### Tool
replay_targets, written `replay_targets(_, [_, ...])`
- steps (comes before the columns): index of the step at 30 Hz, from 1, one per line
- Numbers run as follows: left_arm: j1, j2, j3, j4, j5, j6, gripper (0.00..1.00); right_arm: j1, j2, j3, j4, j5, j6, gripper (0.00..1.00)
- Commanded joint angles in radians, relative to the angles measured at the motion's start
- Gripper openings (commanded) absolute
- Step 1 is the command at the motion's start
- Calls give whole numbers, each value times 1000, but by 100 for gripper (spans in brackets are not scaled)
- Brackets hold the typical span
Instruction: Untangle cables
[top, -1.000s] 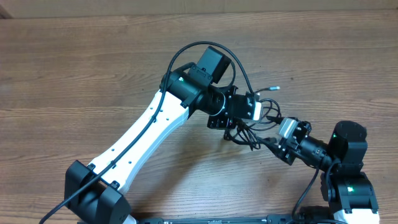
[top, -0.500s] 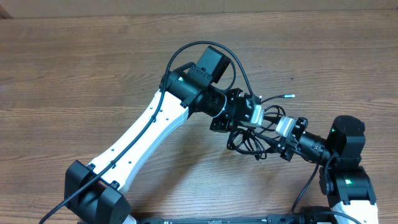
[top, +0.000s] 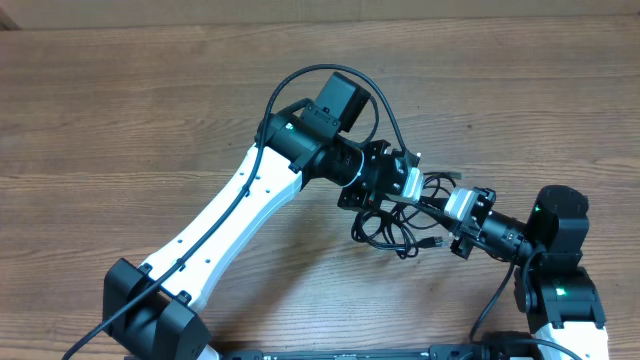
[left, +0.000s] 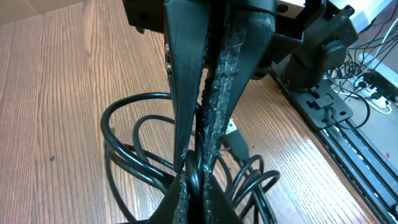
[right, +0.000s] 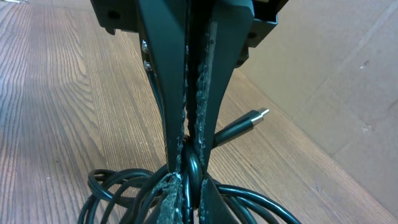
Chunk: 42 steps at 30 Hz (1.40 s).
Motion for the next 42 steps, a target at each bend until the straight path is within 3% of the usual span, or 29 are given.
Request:
replay_targets(1, [-15,-34,22,17,50,18,4,6,-2,28,-1,-28,-1,4])
replay_targets(6, [-15,-34,22,17,-6,-8,4,6,-2,28,-1,11,-1,4])
replay_targets(7, [-14,-34,22,17,-14,-19,10,6,-2,28,-1,22,0,4])
replay_targets(8, [-13,-34,22,17,-18,-27,17,6,-2,28,-1,28,-1,4])
replay_targets(9, [-10,-34,23,18,-18,-45,45,6,-2,28,-1,41,0,4])
replay_targets(11, [1,-40,24,19,-18,-84,62,6,-2,28,-2,77,4,4])
replay_targets(12, [11,-46,25,21,-18,-108,77,6,-2,28,-2,101,7,4])
replay_targets(13, [19,-51,27,21,-18,-122,86,6,-2,28,-2,111,7,4])
replay_targets(14, [26,-56,29,21,-18,-137,89,6,-2,28,-2,115,7,4])
replay_targets(15, [34,-62,32,22,-18,-152,100,6,-2,28,-1,115,7,4])
replay_targets(18, [63,-80,34,24,-22,-218,100,6,-2,28,3,124,22,4])
replay_targets(23, [115,-92,34,19,-55,-384,100,6,-2,28,89,197,204,4])
replay_targets(35, [116,-92,34,5,-50,-386,100,6,-2,28,315,69,437,4])
replay_targets(42, [115,-92,34,17,55,-386,100,6,-2,28,383,4,457,4])
